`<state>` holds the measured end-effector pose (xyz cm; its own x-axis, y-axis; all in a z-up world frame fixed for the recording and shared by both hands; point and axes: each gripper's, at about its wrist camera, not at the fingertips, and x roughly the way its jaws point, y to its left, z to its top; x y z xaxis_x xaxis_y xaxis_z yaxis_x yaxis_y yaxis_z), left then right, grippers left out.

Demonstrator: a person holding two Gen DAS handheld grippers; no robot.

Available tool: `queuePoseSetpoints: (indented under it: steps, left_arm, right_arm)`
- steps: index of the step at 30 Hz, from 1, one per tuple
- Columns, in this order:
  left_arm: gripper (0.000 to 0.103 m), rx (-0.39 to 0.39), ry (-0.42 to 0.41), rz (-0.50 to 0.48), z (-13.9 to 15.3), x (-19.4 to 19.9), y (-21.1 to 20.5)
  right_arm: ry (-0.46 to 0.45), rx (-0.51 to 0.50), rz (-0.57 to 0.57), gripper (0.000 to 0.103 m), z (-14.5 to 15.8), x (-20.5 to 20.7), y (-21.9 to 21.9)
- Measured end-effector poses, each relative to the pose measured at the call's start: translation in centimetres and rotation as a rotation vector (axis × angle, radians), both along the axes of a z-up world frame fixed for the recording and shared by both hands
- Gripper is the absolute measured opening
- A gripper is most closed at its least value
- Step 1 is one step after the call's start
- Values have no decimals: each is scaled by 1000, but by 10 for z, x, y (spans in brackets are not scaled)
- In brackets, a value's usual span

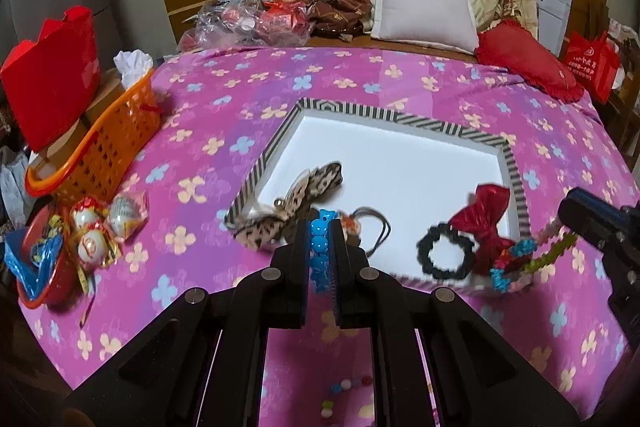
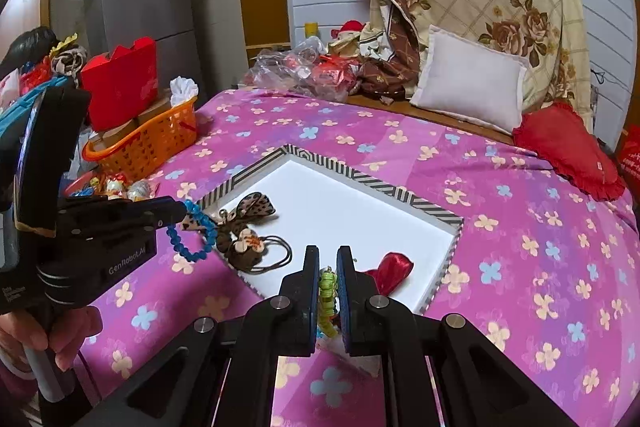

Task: Organize jewelry
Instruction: 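Lift and carry both bracelets over the striped white tray box, then open both tools to drop the bracelets into the tray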

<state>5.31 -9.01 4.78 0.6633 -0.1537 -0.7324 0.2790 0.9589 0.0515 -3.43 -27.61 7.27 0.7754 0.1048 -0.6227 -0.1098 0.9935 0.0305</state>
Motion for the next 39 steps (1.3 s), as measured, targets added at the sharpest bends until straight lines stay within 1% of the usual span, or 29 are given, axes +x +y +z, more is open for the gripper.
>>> queuePoseSetpoints:
  steps: [6,11,18,24,32,37,39]
  left_arm:
    - [7,-3,3,2,3,18,-10]
    - [7,-8,12,-9,1,29,-20]
    - [7,-71,80,-19,-13,49,-27]
    - [7,-72,131,-8,-35,60,-30]
    - [7,-30,190,23,-71,66,-25]
    - [7,-13,206,33,-82,65,-24]
    - [7,-3,205,32,-85,63,-26]
  right_arm:
    - [9,0,3,8,-2,17,0]
    - [14,23,0,8,-3,31,-1]
    - [22,65,8,8,-7,48,5]
    - [73,81,14,8,-31,61,9]
    - [184,57,-23,8,-81,64,-1]
    - [211,72,-51,8,-93,59,-11]
    - [227,62,-71,9,-97,57,-13]
